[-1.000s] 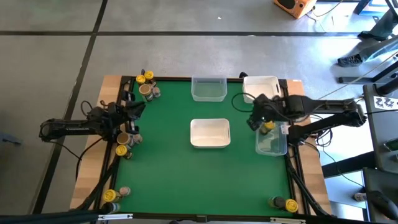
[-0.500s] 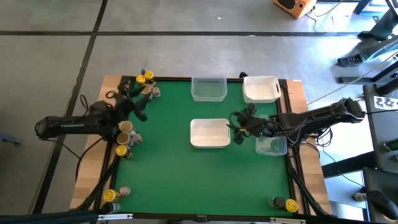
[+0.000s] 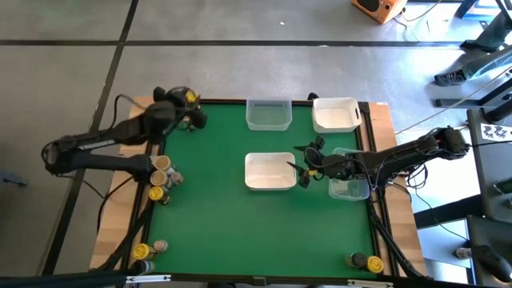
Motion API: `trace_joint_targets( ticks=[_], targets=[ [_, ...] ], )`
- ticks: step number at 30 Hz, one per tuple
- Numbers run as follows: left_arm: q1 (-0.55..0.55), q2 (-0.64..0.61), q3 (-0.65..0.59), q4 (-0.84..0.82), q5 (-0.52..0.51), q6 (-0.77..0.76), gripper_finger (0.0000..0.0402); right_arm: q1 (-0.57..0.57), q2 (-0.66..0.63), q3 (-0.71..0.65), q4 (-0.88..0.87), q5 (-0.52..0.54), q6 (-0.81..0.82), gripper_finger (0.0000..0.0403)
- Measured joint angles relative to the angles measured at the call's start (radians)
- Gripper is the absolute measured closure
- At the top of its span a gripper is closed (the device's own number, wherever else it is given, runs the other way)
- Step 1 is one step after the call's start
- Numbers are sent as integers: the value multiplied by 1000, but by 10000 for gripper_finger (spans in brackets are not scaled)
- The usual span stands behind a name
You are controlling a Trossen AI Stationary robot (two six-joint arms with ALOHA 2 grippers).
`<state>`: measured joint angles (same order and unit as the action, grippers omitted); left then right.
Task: Sort spices by type
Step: Put the golden seasoning bottle into the top transparent bin
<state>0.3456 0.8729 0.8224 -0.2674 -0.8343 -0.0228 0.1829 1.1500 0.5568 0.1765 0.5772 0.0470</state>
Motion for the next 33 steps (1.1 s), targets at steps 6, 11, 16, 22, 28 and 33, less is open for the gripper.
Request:
trace_joint_targets(
  ticks=[6, 11, 16, 22, 28, 33],
  targets=[
    [187, 164, 238, -301, 176, -99, 191, 0, 0, 0, 2, -10, -56, 127],
    [344, 301, 346, -507, 384, -188, 191, 0, 0, 0, 2, -7, -126, 127],
    [434, 405, 400, -607, 457, -188, 191, 0, 0, 0, -1, -5, -146, 127],
    [466, 433, 427, -659, 467, -166, 191, 0, 0, 0, -5, -23, -176, 127],
    [467, 432, 427, -640, 465, -135, 191, 0, 0, 0, 10, -28, -183, 127],
    [469, 432, 427, -613, 465, -133, 191, 0, 0, 0, 21, -20, -183, 127]
  ],
)
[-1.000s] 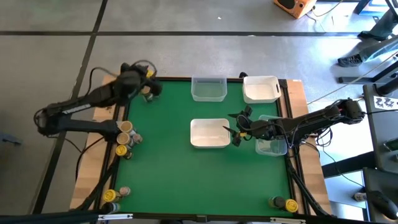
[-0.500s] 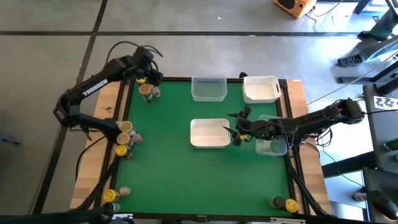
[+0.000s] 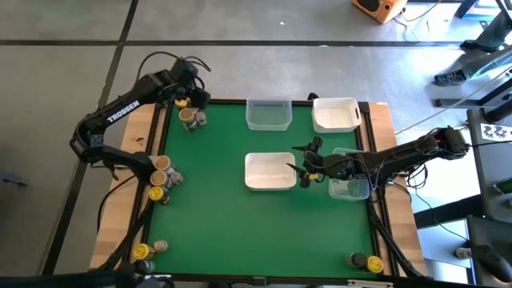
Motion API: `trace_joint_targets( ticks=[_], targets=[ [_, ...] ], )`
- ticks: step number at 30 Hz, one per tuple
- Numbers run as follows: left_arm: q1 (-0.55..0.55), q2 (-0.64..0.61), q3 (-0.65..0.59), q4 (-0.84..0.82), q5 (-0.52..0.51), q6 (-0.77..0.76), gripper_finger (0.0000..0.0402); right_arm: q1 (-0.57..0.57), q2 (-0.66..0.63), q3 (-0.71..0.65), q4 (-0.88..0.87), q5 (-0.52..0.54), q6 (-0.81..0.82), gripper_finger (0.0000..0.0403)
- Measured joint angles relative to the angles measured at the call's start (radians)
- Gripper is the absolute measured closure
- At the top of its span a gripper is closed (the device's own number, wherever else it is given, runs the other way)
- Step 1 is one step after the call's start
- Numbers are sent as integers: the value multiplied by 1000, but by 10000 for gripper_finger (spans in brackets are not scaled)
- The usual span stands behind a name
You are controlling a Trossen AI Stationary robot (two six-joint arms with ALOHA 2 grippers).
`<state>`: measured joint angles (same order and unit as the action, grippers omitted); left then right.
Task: Sort spices by type
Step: Put the golden seasoning bottle into the top transparent bin
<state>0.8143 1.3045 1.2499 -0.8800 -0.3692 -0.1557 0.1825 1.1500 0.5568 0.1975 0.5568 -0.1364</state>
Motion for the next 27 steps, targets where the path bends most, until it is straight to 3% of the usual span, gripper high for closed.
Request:
trace_joint_targets(
  ticks=[6, 9, 17, 27],
  targets=[
    [40, 1, 0, -21, -3, -13, 177, 0, 0, 0, -7, 32, 30, 127],
    [75, 2, 0, -48, -3, -14, 140, 0, 0, 0, -22, 82, 41, 127],
    [83, 2, 0, -81, -1, -46, 39, 0, 0, 0, -43, 80, 46, 127],
    [49, 8, -68, -97, 14, -174, 30, 0, 0, 0, -43, 80, 50, 127]
  ],
)
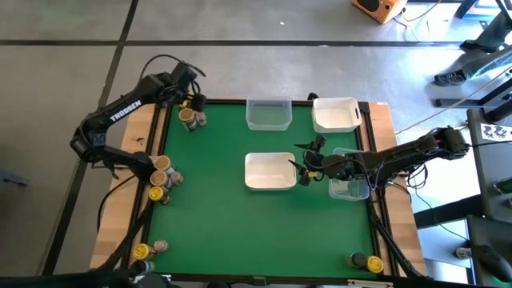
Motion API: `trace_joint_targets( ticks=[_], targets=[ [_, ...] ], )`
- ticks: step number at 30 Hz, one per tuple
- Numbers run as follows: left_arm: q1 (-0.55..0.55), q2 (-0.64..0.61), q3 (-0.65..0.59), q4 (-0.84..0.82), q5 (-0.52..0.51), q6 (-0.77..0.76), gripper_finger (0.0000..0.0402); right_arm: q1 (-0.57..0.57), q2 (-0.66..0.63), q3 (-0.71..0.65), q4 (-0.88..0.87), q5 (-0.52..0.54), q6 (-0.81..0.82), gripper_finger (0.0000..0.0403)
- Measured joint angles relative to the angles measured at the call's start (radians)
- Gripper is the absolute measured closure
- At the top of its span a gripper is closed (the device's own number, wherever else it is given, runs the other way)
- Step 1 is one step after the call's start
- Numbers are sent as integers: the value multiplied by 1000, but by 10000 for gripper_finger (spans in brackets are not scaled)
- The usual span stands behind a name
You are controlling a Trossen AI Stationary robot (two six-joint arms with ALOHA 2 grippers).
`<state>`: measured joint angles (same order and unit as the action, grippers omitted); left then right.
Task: Sort spices by type
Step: Put the golden seasoning bottle into the top transparent bin
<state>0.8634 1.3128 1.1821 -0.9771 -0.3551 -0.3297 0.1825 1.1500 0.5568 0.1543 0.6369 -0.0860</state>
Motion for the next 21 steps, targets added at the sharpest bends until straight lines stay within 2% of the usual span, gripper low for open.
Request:
trace_joint_targets(
  ticks=[5, 14, 21],
  targets=[
    [-1, 6, -49, -12, 81, -72, 34, 0, 0, 0, 1, 0, 1, 127],
    [0, 144, -85, -9, 83, -90, 32, 0, 0, 0, 2, 0, 3, 127],
    [1, 212, -84, -33, -19, -87, 31, 0, 0, 0, 0, -6, 3, 127]
  ],
)
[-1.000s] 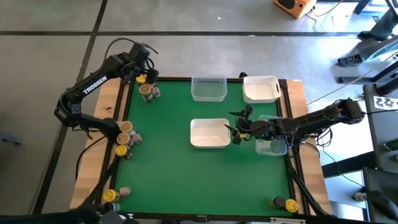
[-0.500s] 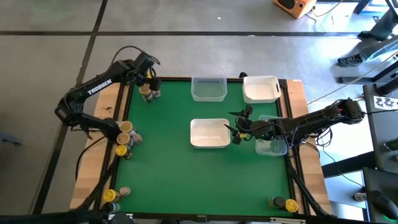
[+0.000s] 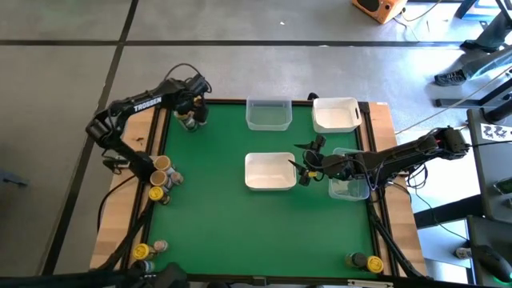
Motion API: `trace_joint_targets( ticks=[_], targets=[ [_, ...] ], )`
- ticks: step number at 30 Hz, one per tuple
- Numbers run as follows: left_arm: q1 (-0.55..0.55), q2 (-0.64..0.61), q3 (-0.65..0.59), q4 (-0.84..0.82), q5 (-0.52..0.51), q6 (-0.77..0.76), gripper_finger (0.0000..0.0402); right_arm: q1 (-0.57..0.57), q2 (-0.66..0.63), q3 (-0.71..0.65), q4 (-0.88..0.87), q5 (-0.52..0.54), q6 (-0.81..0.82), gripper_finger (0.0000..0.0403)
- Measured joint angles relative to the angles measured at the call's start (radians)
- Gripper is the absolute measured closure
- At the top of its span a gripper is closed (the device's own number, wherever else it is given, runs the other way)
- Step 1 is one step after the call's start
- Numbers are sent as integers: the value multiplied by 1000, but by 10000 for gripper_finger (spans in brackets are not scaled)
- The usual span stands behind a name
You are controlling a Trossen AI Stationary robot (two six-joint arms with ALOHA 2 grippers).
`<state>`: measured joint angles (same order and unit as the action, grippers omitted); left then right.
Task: Sort spices by type
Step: Put the golden seasoning bottle into the top transparent bin
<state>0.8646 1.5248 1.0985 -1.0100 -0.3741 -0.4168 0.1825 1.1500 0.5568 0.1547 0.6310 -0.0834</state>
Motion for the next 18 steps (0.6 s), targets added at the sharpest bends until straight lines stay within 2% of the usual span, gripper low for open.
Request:
trace_joint_targets(
  ticks=[5, 13, 18],
  targets=[
    [-2, 0, -3, -2, 52, 0, 31, 0, 0, 0, 0, -14, 0, 127],
    [-29, -40, -2, 3, 67, 2, 31, 0, 0, 0, 1, -14, 0, 127],
    [-56, -66, -2, 4, 122, 2, 31, 0, 0, 0, 1, -13, 0, 127]
  ],
)
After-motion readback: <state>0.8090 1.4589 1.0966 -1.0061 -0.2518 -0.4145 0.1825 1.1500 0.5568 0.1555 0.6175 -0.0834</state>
